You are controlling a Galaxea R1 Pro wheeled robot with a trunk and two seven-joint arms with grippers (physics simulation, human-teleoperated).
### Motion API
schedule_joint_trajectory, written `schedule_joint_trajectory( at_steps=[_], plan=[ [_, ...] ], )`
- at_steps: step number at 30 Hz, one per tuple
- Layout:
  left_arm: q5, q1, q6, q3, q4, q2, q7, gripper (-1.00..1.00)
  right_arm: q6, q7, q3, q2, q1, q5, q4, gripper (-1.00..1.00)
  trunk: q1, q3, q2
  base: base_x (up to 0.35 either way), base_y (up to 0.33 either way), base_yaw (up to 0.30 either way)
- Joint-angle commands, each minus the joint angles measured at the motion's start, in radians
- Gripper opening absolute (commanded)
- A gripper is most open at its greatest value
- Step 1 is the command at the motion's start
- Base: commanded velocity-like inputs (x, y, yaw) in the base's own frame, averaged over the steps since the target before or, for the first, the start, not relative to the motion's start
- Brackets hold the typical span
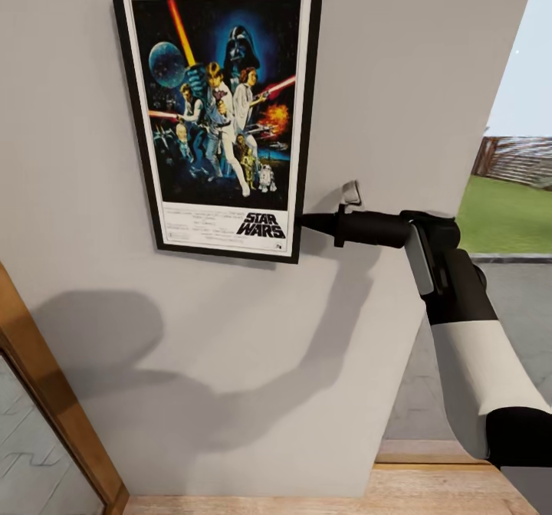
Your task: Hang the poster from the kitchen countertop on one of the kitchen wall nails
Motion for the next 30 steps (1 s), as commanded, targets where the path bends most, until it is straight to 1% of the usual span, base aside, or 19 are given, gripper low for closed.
schedule_joint_trajectory(
  at_steps=[1,13,30],
  plan=[
    [0.005,-0.001,-0.007,-0.008,0.001,0.0,-0.002,1.0,0.009,0.001,0.002,-0.001,0.0,-0.008,0.0,-1.0,0.001,-0.002,-0.002,0.0,0.0,0.0],
    [0.006,-0.001,-0.007,-0.008,0.001,0.0,-0.002,1.0,0.005,0.002,0.002,-0.002,0.035,-0.008,-0.001,-1.0,0.001,-0.002,-0.002,0.0,0.0,0.0],
    [0.005,-0.001,-0.007,-0.009,0.001,0.0,-0.002,1.0,0.001,0.004,0.002,-0.002,0.06,-0.008,-0.005,-1.0,0.001,-0.002,-0.002,0.0,0.0,0.0]
  ],
)
